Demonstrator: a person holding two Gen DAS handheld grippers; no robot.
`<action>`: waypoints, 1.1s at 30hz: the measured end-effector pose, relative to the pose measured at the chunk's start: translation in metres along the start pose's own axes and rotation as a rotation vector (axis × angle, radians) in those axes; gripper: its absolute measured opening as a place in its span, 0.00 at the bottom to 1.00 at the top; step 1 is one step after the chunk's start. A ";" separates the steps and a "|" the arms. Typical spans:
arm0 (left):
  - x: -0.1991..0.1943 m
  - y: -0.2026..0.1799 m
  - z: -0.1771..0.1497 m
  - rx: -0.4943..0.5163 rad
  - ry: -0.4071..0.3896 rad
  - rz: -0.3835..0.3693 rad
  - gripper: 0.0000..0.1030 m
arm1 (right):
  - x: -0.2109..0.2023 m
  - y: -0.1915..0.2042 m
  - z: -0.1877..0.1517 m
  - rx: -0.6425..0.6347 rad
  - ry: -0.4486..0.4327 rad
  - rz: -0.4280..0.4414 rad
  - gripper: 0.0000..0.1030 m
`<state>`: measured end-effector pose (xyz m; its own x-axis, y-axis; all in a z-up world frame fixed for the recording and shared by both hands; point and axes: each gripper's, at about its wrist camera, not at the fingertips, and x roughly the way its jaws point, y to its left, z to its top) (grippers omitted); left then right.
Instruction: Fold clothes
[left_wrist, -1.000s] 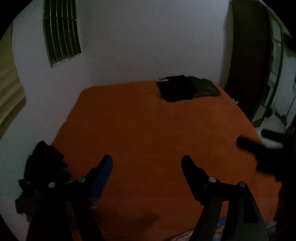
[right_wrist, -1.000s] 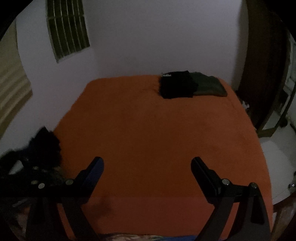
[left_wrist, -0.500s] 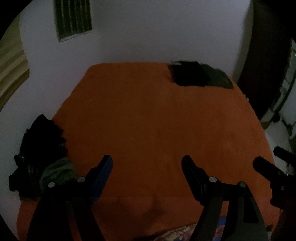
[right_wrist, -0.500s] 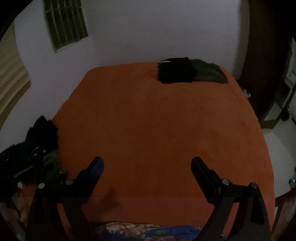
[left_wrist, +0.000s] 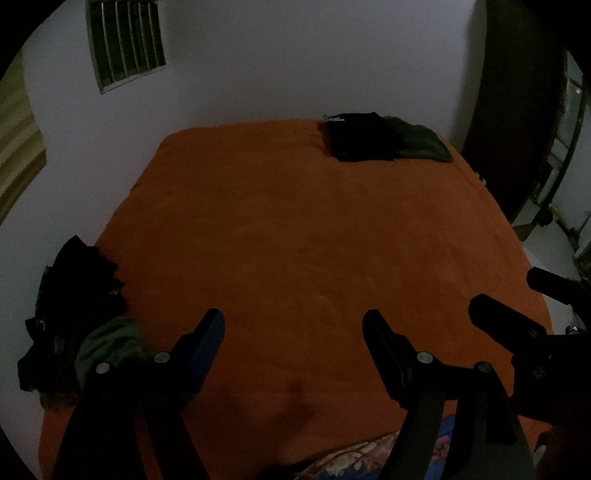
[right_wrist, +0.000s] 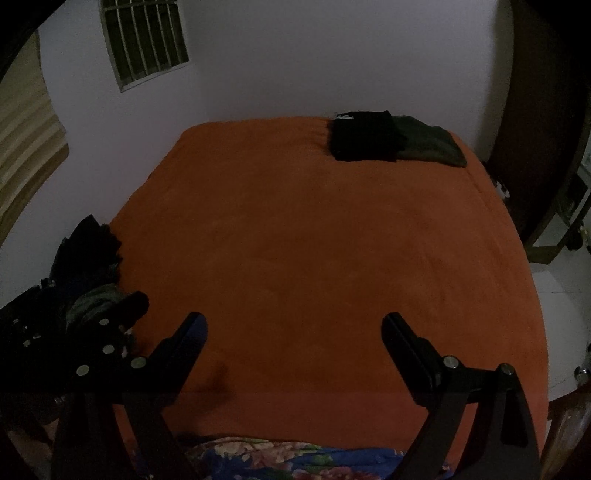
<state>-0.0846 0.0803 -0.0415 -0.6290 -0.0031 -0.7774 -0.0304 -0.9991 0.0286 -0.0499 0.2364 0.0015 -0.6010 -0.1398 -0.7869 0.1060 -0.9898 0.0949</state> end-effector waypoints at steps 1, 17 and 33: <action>-0.002 0.002 -0.002 -0.002 -0.001 -0.002 0.76 | 0.000 -0.002 0.000 0.002 0.000 -0.001 0.92; -0.019 0.002 0.000 -0.056 -0.057 -0.029 0.76 | 0.002 0.010 -0.002 0.013 -0.007 -0.014 0.92; -0.041 -0.006 -0.006 0.004 -0.105 -0.039 0.76 | 0.002 0.007 0.002 0.024 0.000 -0.023 0.92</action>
<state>-0.0542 0.0859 -0.0138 -0.7055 0.0409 -0.7075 -0.0599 -0.9982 0.0021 -0.0522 0.2287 0.0023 -0.6034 -0.1168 -0.7889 0.0733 -0.9932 0.0909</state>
